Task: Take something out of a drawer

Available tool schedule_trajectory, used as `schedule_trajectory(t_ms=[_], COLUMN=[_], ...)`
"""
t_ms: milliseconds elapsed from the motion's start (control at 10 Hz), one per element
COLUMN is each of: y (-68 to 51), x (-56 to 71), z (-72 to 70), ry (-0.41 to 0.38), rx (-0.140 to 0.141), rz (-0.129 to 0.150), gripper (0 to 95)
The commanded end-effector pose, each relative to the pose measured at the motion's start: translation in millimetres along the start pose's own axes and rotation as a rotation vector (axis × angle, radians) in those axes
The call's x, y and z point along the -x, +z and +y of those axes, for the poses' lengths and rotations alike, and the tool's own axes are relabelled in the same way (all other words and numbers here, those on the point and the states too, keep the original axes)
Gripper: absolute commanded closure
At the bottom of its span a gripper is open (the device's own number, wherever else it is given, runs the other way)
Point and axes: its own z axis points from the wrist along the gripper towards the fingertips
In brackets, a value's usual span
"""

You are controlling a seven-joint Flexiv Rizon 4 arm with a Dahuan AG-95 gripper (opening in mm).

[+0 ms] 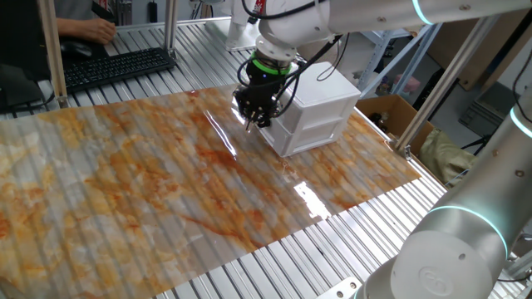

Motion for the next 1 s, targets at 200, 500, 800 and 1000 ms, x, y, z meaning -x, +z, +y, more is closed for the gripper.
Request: schedule_trajectory(t_ms=[200,500,800,1000], y=[5.0,8.1,11.3,12.8], x=[27.4,43.9,56.5,61.9], z=[-1.5,3.9,11.9,15.3], ry=[0.209,0.278,0.351,0.395], rx=[-0.008,-0.059,-0.064,-0.067], rz=[-0.002,0.006,-0.006,-0.018], gripper=[95.0,95.0,57.0,38.0])
